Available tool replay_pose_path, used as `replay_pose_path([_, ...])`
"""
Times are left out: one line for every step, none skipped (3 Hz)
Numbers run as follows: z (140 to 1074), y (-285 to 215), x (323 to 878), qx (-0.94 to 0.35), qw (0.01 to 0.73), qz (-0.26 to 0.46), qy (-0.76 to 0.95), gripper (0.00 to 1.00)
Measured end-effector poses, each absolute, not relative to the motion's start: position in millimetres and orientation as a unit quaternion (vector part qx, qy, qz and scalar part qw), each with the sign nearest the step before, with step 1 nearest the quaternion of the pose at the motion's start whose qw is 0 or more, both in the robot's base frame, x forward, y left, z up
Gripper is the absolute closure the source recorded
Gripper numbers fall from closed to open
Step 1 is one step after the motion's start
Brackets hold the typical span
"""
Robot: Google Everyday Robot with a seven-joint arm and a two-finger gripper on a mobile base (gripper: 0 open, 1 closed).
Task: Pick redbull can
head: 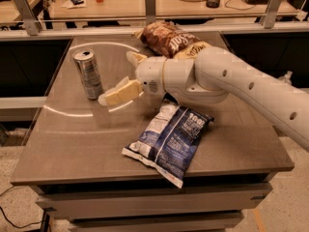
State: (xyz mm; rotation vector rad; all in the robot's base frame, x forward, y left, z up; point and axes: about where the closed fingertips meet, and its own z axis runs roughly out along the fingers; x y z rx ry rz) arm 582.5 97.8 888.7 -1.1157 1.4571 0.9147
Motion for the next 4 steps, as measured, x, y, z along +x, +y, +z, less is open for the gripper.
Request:
replay_pose_path([890.3,110.4,596.2,-0.455,0.536,0.368,0.609,0.0])
replay_pose_path([892.3,128.0,604.9,-0.466,0.539,0.365,0.599,0.0])
replay_pose_path([886.3,149.6,609.6,-0.488,0.522,0.376,0.591,0.0])
replay_pose_path([881.5,165.8,613.1,-0.5,0.511,0.387,0.582,0.0])
